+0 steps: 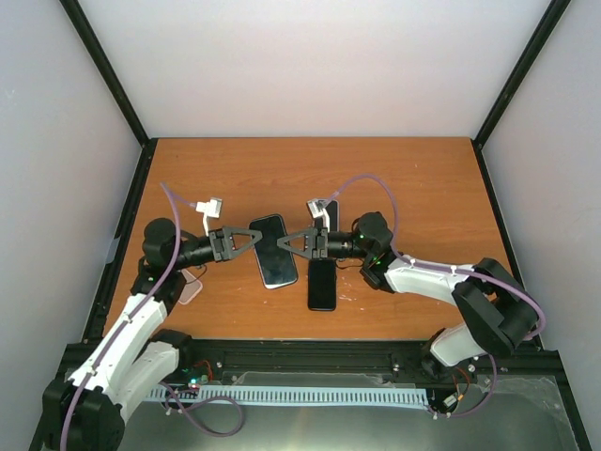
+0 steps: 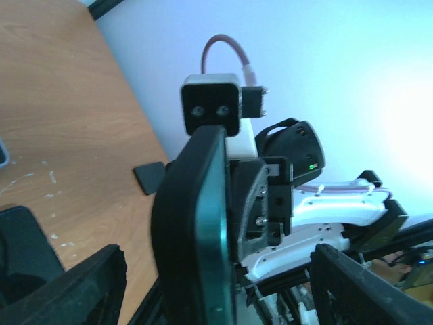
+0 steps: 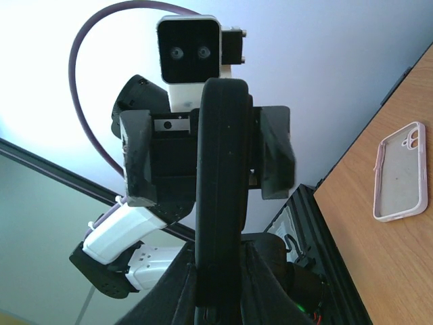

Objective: Put the phone into the phone case

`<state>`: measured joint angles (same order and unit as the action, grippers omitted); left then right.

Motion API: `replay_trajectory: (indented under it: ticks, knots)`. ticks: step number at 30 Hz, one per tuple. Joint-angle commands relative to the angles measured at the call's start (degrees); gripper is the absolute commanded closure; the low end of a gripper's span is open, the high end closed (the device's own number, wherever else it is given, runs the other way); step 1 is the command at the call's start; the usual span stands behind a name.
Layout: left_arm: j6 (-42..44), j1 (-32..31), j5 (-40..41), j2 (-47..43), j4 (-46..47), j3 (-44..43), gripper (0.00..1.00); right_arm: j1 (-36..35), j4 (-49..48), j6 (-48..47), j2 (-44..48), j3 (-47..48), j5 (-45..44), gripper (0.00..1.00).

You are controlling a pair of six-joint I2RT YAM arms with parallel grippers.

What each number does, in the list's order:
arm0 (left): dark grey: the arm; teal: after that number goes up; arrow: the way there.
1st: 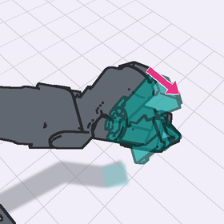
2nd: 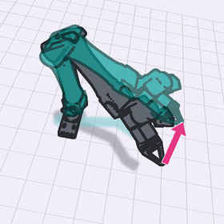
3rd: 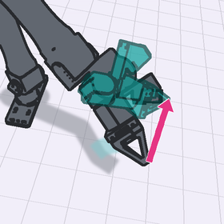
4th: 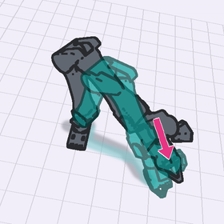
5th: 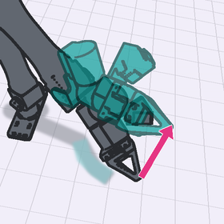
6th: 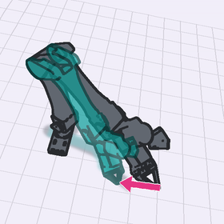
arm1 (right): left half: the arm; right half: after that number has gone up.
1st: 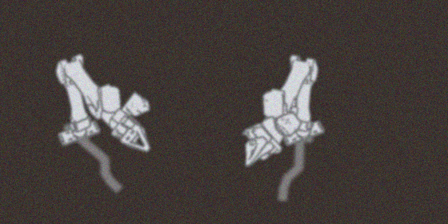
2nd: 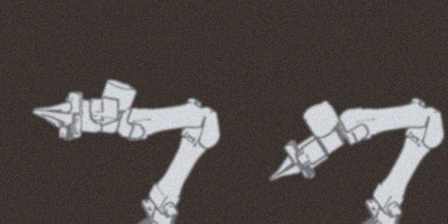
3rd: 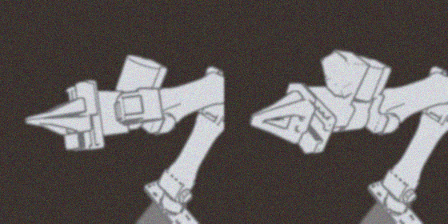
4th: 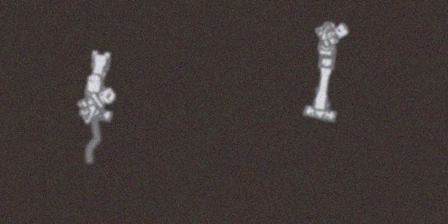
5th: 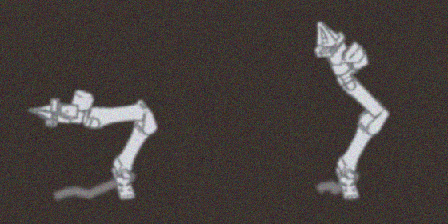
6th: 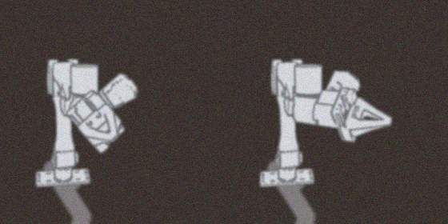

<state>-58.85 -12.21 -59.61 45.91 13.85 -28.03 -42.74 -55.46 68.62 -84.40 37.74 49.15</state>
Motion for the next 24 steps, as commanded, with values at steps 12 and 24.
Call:
replay_trajectory:
  ticks: [12, 24]
  knots:
    - [-8.69, 0.34, -1.23, -0.67, 12.31, 2.23, 0.58, 0.2, -2.92, -0.3, 3.11, -0.96, 1.57, 0.89]
    - [-12.86, 0.34, 0.38, -2.23, 17.3, 4.79, 0.56, 0.2, -6.07, 1.71, 4.02, -2.99, 1.3, 0.89]
